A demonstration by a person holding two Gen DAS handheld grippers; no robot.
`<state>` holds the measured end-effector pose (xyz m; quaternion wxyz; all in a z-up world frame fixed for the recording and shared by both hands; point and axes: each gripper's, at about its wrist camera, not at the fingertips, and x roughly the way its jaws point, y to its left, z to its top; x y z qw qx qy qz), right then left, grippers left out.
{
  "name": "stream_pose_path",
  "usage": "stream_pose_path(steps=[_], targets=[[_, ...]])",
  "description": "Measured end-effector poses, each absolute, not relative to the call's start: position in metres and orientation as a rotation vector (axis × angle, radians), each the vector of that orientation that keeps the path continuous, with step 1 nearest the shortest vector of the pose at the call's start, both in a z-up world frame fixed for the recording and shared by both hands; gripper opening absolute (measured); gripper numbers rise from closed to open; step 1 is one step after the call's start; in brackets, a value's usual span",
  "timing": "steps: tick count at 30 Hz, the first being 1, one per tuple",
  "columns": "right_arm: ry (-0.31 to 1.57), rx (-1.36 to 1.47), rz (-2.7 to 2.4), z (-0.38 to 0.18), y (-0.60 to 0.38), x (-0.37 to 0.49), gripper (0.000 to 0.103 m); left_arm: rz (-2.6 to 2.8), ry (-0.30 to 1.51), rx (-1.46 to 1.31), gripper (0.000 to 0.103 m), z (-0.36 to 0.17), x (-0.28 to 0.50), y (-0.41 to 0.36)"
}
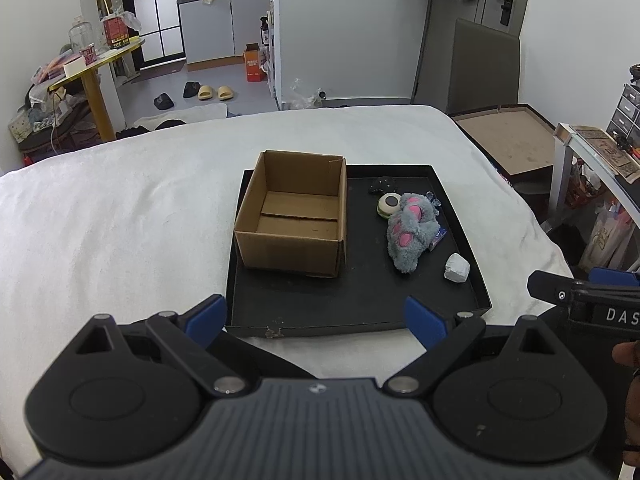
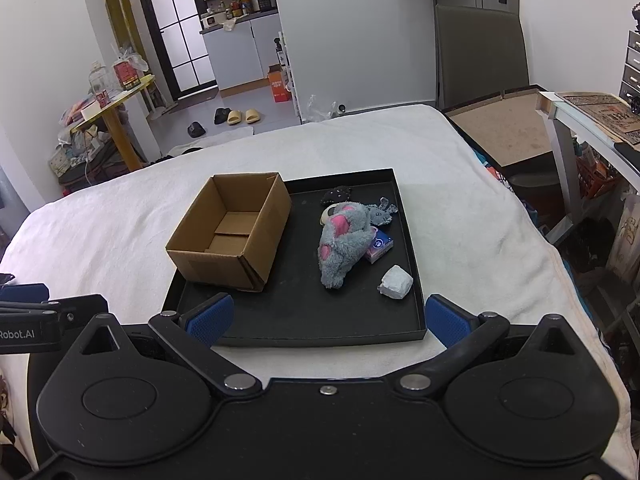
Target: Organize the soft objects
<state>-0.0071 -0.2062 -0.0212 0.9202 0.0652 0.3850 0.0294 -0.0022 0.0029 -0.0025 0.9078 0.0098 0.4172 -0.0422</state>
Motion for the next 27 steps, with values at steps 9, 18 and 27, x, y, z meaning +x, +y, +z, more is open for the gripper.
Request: stream_pose_path(steps=[9, 18, 27], targets=[[0.821, 0.132, 0.07, -0.035, -0.203, 0.009, 0.103, -0.056, 0.873, 0.038, 0.095, -0.01, 0.014, 0.008], [0.844, 0.137, 0.067, -0.051, -0.206, 0.027, 0.103, -0.032, 0.866, 0.045, 0.095, -0.024, 0.037, 0.015], [0.86, 0.151, 0.024, -0.069, -0.213, 0.051, 0.103, 0.002, 0.867, 0.015, 0.095, -0.04, 0.067, 0.032]])
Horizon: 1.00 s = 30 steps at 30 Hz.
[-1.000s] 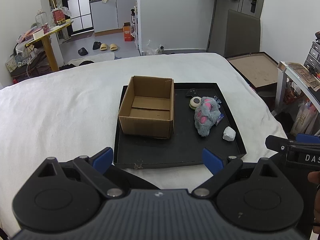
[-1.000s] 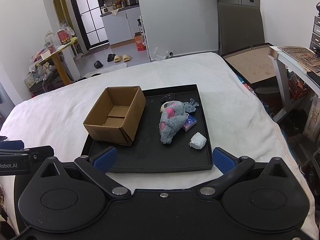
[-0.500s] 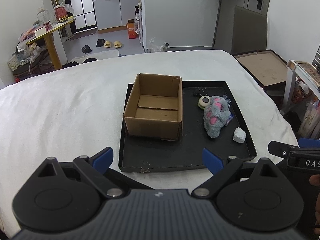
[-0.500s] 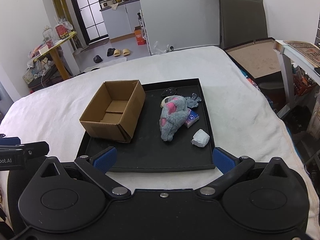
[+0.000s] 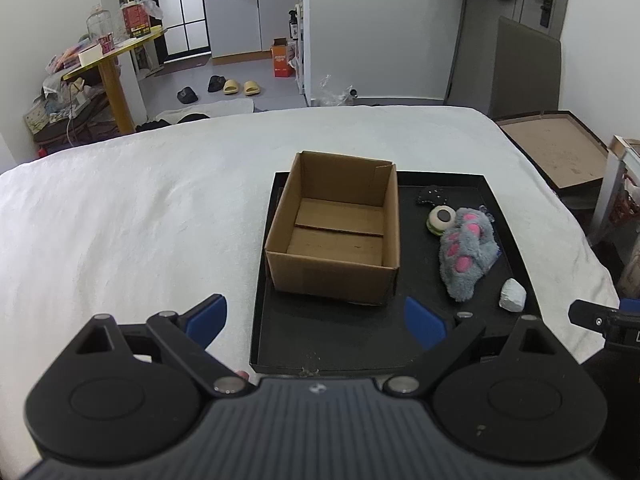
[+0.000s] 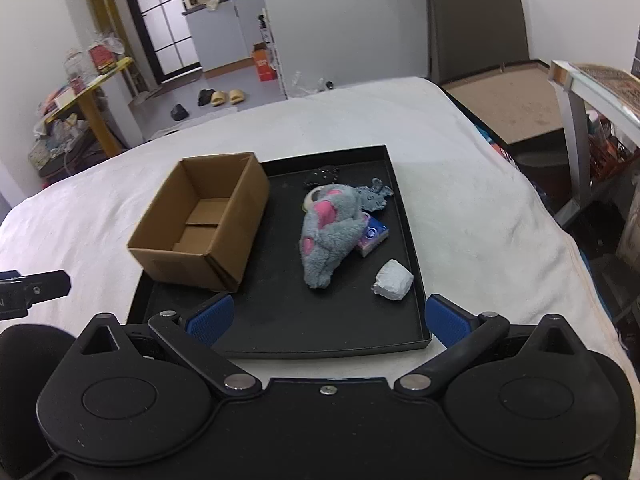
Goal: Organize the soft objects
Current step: 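Move the right gripper to the grey plush toy and close on it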
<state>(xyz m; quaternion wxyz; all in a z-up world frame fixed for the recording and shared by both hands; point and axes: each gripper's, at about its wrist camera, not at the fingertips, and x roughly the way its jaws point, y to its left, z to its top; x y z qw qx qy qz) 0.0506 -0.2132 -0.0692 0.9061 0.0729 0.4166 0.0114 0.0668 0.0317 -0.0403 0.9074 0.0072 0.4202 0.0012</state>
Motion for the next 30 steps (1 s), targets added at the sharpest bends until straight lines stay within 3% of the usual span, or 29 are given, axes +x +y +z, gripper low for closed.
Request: stream_pose_path(steps=[15, 22, 30], targets=[[0.842, 0.203, 0.013, -0.094, -0.225, 0.085, 0.103, 0.056, 0.879, -0.007, 0.093, -0.066, 0.111, 0.057], [0.859, 0.242, 0.023, -0.109, -0.23, 0.105, 0.094, 0.099, 0.876, -0.041, 0.093, -0.08, 0.129, 0.07], [0.898, 0.271, 0.001, -0.136, -0.229, 0.132, 0.094, 0.128, 0.867, -0.054, 0.092, -0.092, 0.154, 0.072]])
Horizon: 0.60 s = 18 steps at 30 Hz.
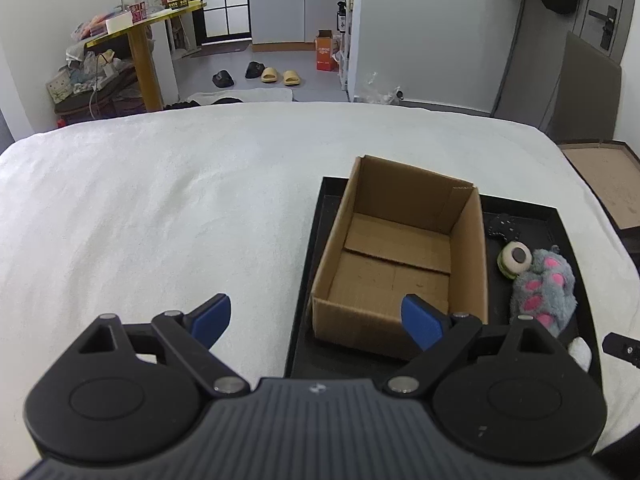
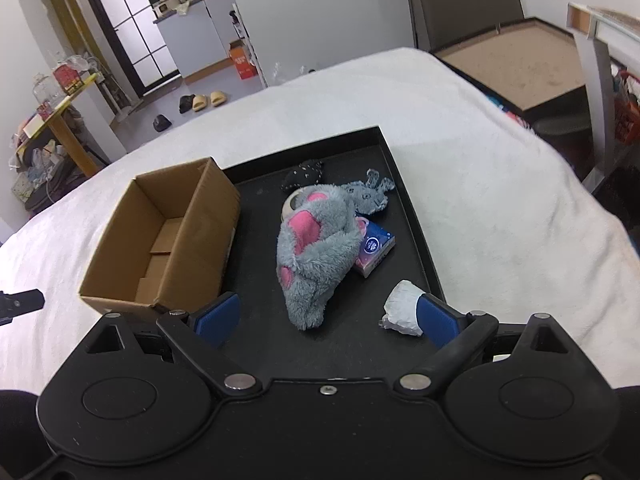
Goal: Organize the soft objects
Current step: 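Move the right gripper to the grey plush toy and close on it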
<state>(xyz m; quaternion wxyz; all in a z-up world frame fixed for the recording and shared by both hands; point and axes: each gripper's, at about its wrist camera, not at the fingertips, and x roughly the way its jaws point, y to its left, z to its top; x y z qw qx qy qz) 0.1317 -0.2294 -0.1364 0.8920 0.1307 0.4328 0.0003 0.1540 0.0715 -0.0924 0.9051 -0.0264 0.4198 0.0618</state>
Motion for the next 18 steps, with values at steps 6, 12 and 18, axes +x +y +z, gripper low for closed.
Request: stream_pose_path(steps=[6, 12, 18], targets=[[0.905, 0.289, 0.0, -0.154, -0.229, 0.153, 0.094, 0.2, 0.897, -0.034, 0.087, -0.114, 0.179, 0.066], [0.931, 0.233, 0.01, -0.174, -0.217, 0.175, 0.09, 0.22, 0.949, -0.028, 0.081, -0.129, 0.201, 0.065], [0.966, 0.209, 0.015, -0.192, -0.207, 0.199, 0.082, 0.219, 1.003, -0.059, 0.075, -0.144, 0.21, 0.07]])
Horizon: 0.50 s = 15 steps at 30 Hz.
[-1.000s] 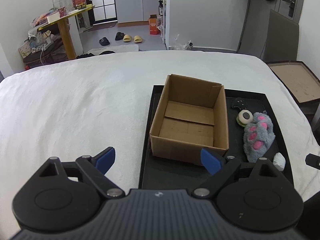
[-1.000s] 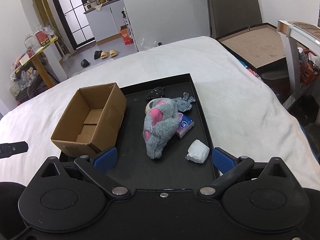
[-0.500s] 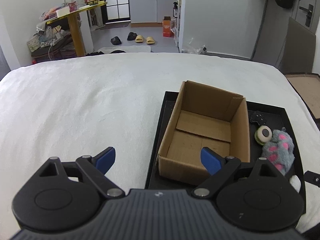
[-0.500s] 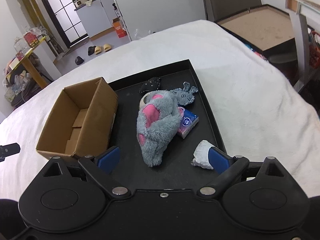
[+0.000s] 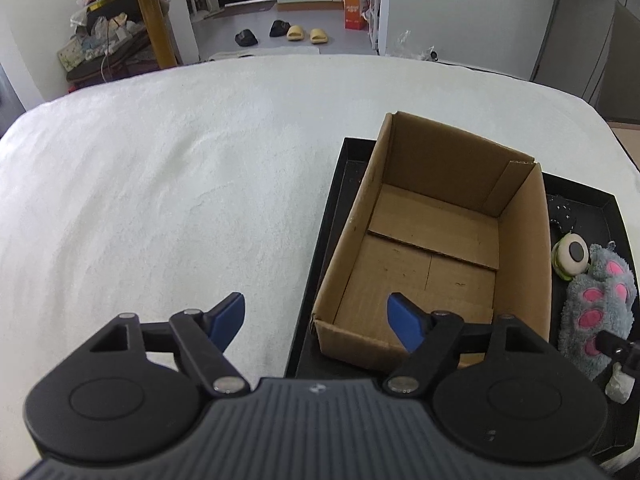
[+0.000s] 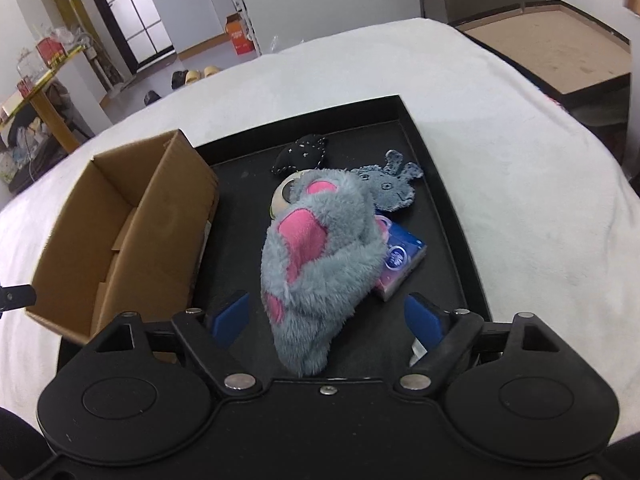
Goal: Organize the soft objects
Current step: 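Move the right gripper to the grey plush toy and close on it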
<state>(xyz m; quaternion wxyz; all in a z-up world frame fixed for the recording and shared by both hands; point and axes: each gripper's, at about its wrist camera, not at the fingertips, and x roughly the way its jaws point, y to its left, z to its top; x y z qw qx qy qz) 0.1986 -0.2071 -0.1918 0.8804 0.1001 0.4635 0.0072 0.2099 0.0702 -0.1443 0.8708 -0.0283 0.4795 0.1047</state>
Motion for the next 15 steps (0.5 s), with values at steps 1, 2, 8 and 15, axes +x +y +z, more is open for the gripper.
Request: stream_pose_path(steps=[1, 2, 8, 15], targets=[[0.977, 0.202, 0.023, -0.196, -0.204, 0.202, 0.082, 0.225, 1.013, -0.063, 0.069, -0.147, 0.212, 0.071], [0.985, 0.195, 0.029, -0.199, -0.201, 0.205, 0.082, 0.23, 1.025, -0.063, 0.063, -0.149, 0.214, 0.07], [0.996, 0.17, 0.031, -0.212, -0.196, 0.214, 0.053, 0.205, 1.048, -0.087, 0.023, -0.153, 0.216, 0.07], [0.959, 0.165, 0.039, -0.195, -0.199, 0.197, 0.039, 0.181, 1.037, -0.086, 0.008, -0.146, 0.206, 0.064]])
